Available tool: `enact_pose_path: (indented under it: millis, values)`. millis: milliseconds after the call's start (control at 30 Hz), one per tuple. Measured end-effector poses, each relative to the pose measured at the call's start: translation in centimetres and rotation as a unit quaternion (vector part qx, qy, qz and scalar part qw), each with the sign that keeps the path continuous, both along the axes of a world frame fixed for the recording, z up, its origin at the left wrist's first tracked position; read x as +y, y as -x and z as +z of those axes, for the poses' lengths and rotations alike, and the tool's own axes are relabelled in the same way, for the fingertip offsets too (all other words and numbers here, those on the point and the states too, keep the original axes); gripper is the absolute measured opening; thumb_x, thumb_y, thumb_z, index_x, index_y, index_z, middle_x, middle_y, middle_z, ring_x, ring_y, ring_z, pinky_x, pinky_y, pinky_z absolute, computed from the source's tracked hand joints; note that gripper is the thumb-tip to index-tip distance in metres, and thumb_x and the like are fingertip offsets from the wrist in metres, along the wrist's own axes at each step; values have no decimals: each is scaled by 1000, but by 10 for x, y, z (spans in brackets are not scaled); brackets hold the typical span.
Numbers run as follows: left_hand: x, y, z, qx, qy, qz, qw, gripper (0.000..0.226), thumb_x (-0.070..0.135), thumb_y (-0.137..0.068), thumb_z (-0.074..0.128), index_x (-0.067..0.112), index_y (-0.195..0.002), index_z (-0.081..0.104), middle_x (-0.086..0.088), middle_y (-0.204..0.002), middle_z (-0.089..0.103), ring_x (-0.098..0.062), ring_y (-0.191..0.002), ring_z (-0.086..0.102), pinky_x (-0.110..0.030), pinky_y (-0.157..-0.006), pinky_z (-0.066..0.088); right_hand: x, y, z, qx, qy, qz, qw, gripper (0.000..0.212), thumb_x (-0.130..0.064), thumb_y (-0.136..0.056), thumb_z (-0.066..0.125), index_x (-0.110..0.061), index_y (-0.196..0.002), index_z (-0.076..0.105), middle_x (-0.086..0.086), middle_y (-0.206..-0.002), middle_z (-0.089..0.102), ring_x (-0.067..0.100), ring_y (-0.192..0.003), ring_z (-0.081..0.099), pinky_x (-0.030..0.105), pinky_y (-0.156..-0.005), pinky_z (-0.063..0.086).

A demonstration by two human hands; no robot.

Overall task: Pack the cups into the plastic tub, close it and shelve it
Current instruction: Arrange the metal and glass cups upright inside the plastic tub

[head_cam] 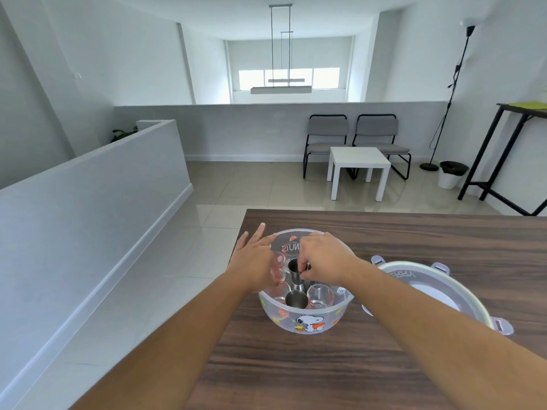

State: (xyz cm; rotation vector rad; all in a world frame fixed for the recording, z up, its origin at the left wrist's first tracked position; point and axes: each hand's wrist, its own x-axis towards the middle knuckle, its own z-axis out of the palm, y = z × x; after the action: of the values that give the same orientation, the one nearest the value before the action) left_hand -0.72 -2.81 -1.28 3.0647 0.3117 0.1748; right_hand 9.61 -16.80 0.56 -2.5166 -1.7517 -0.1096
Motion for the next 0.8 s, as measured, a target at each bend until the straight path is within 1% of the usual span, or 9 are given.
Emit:
enact_pose_path:
  millis: [133,200,333,467,533,633,700,733,800]
  values:
    - [3,-4,3,19,-61,50,997,33,43,-75,68,22,-101,68,1,-155,22,-20,-144,-6,-48,-113,-4,-3,3,1,9,10,0,1000,8,-29,-79,69,-26,-82,75,-6,-97,62,14,-91,46,32,-85,39]
    - [5,-5,4,24,-70,64,995,33,40,-75,69,22,-103,68,1,-154,24,-20,-144,-5,-49,-113,-4,-6,4,2,18,23,5,1000,9,-31,-78,70,-26,-83,76,-7,-97,62,13,-90,44,33,-86,40]
    - [5,-5,5,16,-72,79,994,28,34,-76,68,23,-101,67,2,-153,27,-19,-144,-2,-48,-113,-1,-9,4,3,35,33,3,999,9,-32,-78,70,-26,-82,76,-7,-97,64,11,-90,40,31,-84,34]
    - [3,-1,8,6,-46,90,995,28,35,-79,64,25,-105,67,0,-152,29,-19,-144,1,-46,-114,0,-13,2,3,44,30,-3,999,8,-32,-77,71,-26,-77,76,-12,-86,60,12,-93,43,29,-79,26]
    - [-1,1,12,-17,-15,71,997,23,39,-78,64,28,-98,68,0,-152,28,-19,-144,1,-44,-114,0,-16,1,2,46,30,-5,998,8,-33,-77,71,-27,-77,75,-13,-84,59,14,-97,46,29,-80,25]
    - [-9,5,17,-35,33,-6,999,19,44,-73,68,33,-89,69,2,-152,27,-16,-144,2,-41,-114,0,-19,1,4,53,33,-10,998,10,-35,-78,71,-28,-85,73,-13,-86,51,12,-96,46,32,-83,29]
    - [-16,7,17,-26,45,-45,998,19,45,-72,69,34,-88,69,4,-153,26,-15,-143,2,-41,-114,1,-23,-2,11,65,17,-25,997,11,-36,-77,70,-29,-85,70,-15,-80,47,8,-86,46,33,-82,32]
    - [-18,7,16,-24,50,-53,997,20,45,-73,68,34,-89,69,5,-153,26,-14,-143,2,-42,-114,2,-27,-3,14,71,6,-34,997,10,-37,-76,70,-28,-80,68,-15,-74,47,6,-80,46,32,-80,33]
    - [-21,5,15,-28,66,-56,996,20,44,-73,68,34,-91,69,6,-153,26,-14,-143,3,-43,-114,3,-36,-7,19,74,6,-58,996,16,-38,-75,71,-25,-68,64,-14,-66,54,6,-70,49,30,-74,34]
